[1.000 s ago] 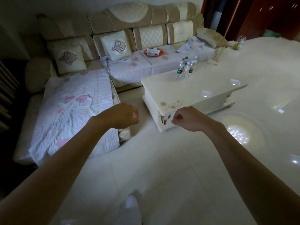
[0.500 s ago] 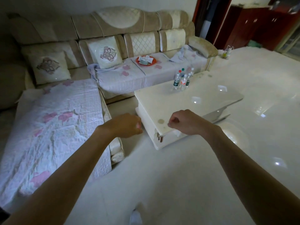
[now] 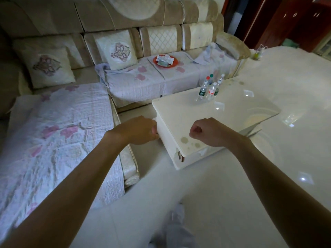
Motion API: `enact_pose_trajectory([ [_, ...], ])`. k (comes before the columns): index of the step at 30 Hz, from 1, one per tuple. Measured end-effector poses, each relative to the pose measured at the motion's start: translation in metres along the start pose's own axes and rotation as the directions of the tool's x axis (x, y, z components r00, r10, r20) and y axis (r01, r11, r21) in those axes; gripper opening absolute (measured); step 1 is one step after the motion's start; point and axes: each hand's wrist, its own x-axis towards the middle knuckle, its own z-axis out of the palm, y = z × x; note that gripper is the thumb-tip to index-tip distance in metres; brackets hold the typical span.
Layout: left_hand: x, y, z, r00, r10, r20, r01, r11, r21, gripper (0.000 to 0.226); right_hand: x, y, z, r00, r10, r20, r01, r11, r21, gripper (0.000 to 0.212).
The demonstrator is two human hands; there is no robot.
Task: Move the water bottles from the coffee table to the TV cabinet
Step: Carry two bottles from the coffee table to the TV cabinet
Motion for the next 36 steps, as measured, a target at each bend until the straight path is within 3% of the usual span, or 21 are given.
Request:
enact_pose_trajectory([
  [20, 0.194, -0.047, -0.078, 0.982, -0.185, 0.034, 0.186, 0.982, -0.038, 0.032, 0.235, 0.082, -0.058, 0.991, -0.133, 0.033, 0.13, 0.989, 0.066, 0.022],
  [36, 0.336, -0.176, -0.136, 0.989, -0.138, 0.046, 0.142, 0.985, -0.096, 0.03, 0.412, 0.064, -0.091, 0.996, -0.08, 0.047, 0.082, 0.996, -0.035, 0.025],
])
